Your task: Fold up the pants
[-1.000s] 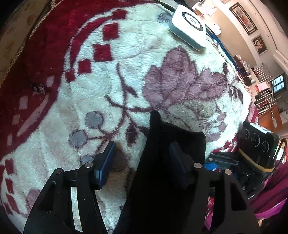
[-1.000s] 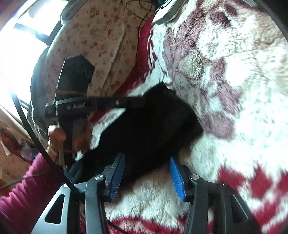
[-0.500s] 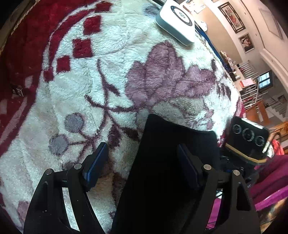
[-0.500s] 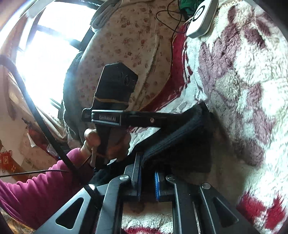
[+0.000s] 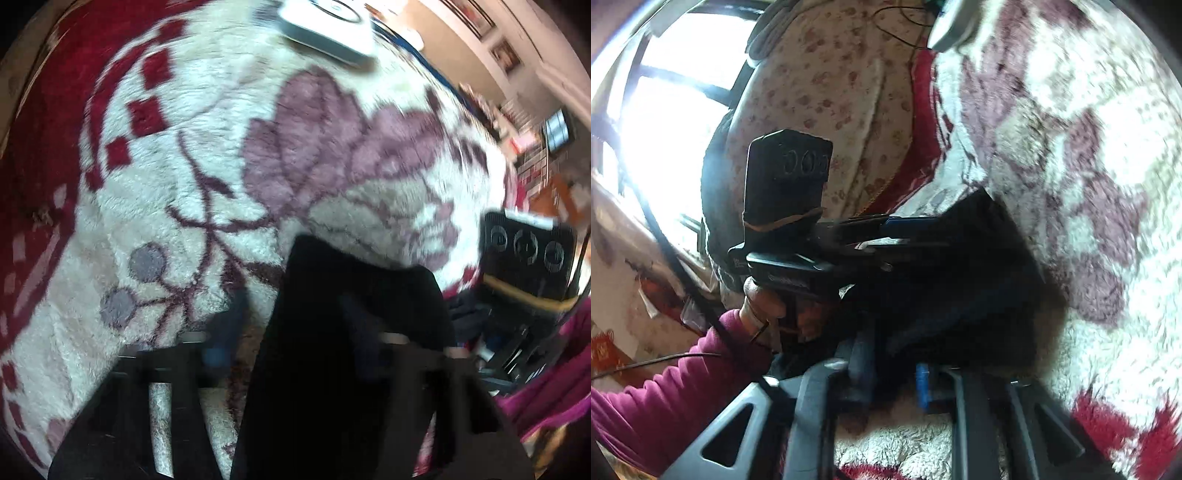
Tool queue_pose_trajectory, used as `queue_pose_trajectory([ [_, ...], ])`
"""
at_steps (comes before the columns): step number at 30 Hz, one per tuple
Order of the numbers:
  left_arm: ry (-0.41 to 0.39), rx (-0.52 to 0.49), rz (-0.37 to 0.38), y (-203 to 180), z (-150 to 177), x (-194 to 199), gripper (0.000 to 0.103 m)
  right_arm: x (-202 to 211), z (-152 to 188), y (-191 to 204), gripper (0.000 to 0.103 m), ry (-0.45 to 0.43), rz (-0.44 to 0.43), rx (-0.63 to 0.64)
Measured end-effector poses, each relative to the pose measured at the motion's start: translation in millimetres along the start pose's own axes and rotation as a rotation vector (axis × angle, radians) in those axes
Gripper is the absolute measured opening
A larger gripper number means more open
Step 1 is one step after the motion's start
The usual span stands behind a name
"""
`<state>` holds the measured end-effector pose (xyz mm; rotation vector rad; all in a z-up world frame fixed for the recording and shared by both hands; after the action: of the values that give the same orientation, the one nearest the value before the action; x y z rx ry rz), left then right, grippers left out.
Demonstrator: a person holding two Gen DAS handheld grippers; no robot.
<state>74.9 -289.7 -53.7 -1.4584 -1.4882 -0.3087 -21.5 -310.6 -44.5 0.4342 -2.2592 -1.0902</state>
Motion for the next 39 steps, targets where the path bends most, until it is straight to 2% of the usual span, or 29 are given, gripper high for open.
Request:
queue_pose_trajectory([
  [1,-0.005,0.015,0.021,0,0,2,0.014,1,-2,3,0.011,-0.007,-0.008,0.012],
  [5,-0.020,-0.013,0.042,-12,5,12,0.014,5,-7,25,0.010,-0.030,-0.027,0.107],
  [10,-0.112,0.036,0.012,-5,1,50,0.014,4,-16,50,0.010,-0.038,-0.064,0.168],
  [14,-0.181,0.051,-0.031,-3,3,87,0.014,0,-24,79,0.010,-0.036,-0.085,0.260],
  [19,-0.268,0.080,-0.127,0,19,139,0.014,-16,-22,119,0.010,-0.006,-0.115,0.382],
  [22,-0.303,0.107,-0.193,-6,38,157,0.014,-27,-12,145,0.010,0.031,-0.139,0.462],
  [28,-0.382,0.208,-0.321,-4,105,203,0.014,-53,31,187,0.010,0.123,-0.181,0.621],
  [33,-0.441,0.371,-0.374,6,169,224,0.014,-82,88,209,0.010,0.235,-0.185,0.805],
  [36,-0.466,0.483,-0.409,15,210,233,0.014,-103,130,210,0.014,0.325,-0.163,0.933],
  [38,-0.494,0.553,-0.426,21,235,240,0.014,-110,149,205,0.020,0.357,-0.157,0.971],
  [39,-0.505,0.581,-0.433,23,245,244,0.014,-113,156,205,0.026,0.377,-0.162,0.983],
])
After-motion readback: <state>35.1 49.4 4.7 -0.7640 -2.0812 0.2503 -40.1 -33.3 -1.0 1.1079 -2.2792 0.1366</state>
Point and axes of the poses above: each gripper's, at about its wrist camera, not at the fingertips, and x roughly against the way its jaws point, y to its left, z to its underside, the point moved 7 cm from there along -x, roughly the way its jaws point, and after that the axes turned 7 degrees about -y, right-handed, at the moved point
